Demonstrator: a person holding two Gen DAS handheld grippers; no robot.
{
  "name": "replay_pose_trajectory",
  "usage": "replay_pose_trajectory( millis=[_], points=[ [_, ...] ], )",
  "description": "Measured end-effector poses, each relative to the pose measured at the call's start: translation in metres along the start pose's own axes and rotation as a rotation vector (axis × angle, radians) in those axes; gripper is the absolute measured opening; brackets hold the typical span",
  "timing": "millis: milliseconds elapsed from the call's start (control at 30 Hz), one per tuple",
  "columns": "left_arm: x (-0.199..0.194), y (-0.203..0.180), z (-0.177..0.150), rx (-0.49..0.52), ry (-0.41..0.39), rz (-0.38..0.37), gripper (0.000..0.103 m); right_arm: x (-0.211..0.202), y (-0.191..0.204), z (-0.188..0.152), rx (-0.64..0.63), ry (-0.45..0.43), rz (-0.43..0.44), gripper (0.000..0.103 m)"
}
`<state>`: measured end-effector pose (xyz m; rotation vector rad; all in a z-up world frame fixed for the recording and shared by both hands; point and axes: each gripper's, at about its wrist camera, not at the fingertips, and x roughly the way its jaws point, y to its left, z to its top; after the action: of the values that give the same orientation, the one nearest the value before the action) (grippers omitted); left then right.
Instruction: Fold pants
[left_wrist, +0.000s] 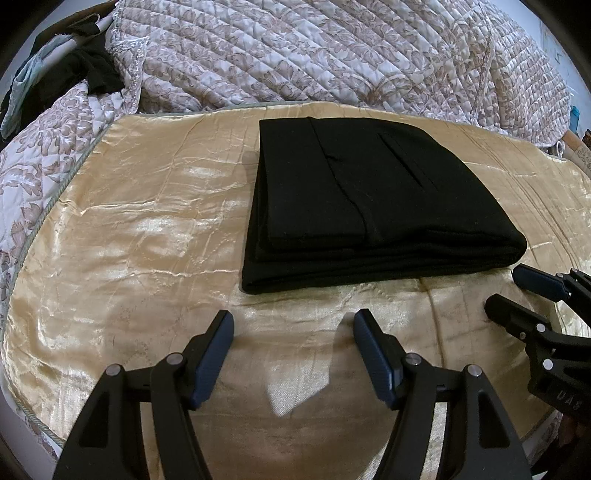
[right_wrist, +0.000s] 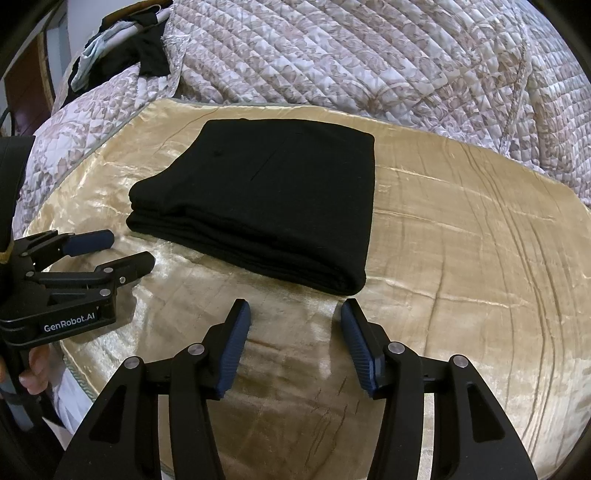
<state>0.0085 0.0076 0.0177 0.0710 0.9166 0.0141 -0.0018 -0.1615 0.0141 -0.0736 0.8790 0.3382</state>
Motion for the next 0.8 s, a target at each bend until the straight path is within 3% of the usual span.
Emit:
replay_pose_trajectory(
  millis=[800],
  points=[
    [0.0004, -0.0007, 0.0003, -0.002, 0.003, 0.003, 0.070, 0.0006, 0.0015, 0.0003, -0.042, -0.011, -0.015, 0.058]
  ],
)
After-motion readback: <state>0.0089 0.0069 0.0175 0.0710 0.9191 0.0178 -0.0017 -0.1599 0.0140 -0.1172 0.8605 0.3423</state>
